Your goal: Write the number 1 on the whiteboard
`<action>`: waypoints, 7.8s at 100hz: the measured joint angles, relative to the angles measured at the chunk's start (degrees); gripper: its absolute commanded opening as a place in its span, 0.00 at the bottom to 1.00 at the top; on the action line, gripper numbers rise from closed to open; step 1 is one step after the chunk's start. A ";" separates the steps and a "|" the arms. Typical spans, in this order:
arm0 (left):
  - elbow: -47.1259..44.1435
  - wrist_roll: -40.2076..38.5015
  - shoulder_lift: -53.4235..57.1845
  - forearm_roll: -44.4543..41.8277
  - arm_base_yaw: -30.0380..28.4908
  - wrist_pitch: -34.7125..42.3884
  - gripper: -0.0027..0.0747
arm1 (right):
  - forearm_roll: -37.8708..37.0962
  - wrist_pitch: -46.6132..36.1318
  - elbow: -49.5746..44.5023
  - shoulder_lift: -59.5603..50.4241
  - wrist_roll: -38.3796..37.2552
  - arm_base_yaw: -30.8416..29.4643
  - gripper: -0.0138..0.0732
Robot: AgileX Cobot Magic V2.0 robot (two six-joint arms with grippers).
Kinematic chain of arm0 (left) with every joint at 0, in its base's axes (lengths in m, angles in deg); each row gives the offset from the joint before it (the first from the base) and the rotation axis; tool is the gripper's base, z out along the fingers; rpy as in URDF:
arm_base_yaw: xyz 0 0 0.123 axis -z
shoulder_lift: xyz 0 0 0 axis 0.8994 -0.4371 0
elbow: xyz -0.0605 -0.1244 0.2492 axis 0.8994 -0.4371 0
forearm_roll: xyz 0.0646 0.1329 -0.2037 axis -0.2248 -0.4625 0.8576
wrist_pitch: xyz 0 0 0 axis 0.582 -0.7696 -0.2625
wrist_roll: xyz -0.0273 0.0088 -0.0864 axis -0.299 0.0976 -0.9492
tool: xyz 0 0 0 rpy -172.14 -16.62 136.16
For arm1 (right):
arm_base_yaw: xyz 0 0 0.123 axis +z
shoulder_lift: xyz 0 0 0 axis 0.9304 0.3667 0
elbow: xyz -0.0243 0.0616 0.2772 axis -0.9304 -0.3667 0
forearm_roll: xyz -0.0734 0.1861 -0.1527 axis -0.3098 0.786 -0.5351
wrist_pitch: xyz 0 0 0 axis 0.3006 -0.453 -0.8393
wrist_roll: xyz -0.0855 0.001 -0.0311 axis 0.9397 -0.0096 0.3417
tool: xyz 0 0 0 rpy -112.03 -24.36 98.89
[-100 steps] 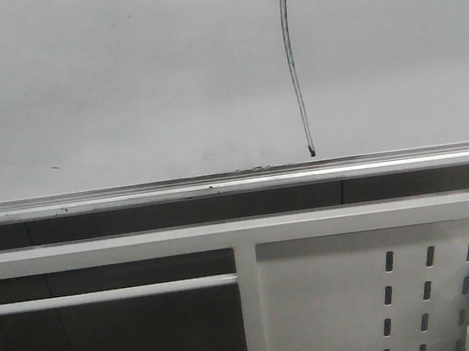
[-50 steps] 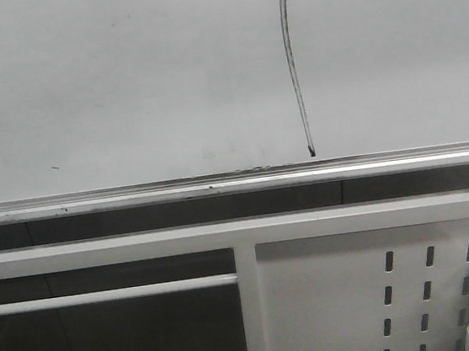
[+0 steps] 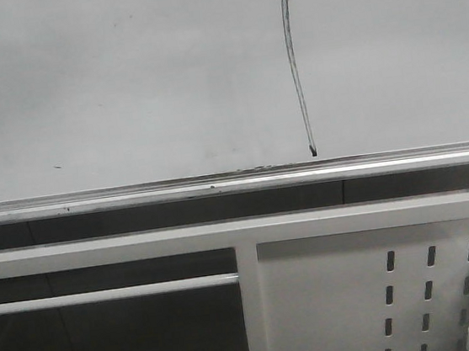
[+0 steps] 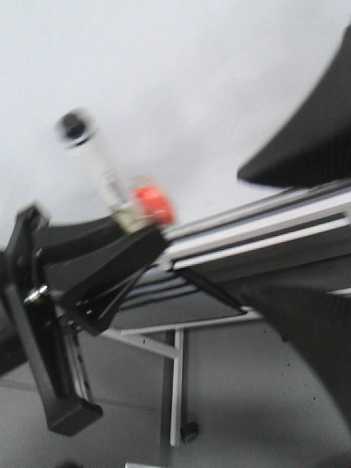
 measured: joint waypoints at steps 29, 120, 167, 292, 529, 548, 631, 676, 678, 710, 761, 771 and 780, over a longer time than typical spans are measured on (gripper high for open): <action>-3.34 25.49 -7.99 29.81 5.80 18.92 0.01 | -0.42 -0.69 -11.18 -17.38 -4.30 -3.33 0.10; 3.87 33.08 -7.63 30.37 16.31 38.16 0.01 | -51.30 -1.25 -36.18 -36.73 -63.67 -5.61 0.10; 1.75 33.08 -5.98 30.47 16.31 37.73 0.01 | -54.21 3.08 -37.04 -49.58 -66.78 -5.61 0.10; -8.42 -69.03 -3.90 -65.23 18.32 34.86 0.01 | -54.33 3.08 -37.04 -49.58 -66.80 -5.61 0.10; -7.75 -65.05 -32.15 -39.62 17.23 66.18 0.01 | -51.58 -19.04 -37.04 -49.58 -66.80 -5.61 0.10; -7.75 -65.05 -32.15 -39.15 17.23 66.18 0.01 | -48.18 -19.15 -37.04 -49.58 -66.90 -5.61 0.10; -7.75 -65.05 -32.15 -38.91 17.23 66.18 0.01 | -39.40 -16.57 -37.04 -49.58 -66.90 -5.61 0.10; -5.77 -65.05 -32.24 -37.83 17.23 64.09 0.33 | -39.27 -16.22 -37.04 -49.58 -66.90 -5.61 0.10; -5.46 -65.05 -32.28 -37.84 17.23 64.09 0.36 | -39.27 -16.22 -37.04 -49.58 -66.90 -5.61 0.10; -4.99 -65.16 -32.28 -38.23 17.23 62.22 0.63 | -38.16 -16.22 -37.04 -49.58 -66.90 -5.61 0.10; -11.47 -64.96 -22.24 -38.40 17.12 53.61 0.69 | -36.96 -17.70 -37.04 -49.58 -66.90 -5.61 0.10; -13.83 -64.96 -16.72 -40.16 17.12 52.04 0.67 | -36.96 -17.70 -37.04 -49.58 -66.90 -5.61 0.10; -14.87 -64.96 -10.48 -41.23 17.12 48.48 0.50 | -36.96 -17.70 -37.04 -49.58 -66.90 -5.61 0.10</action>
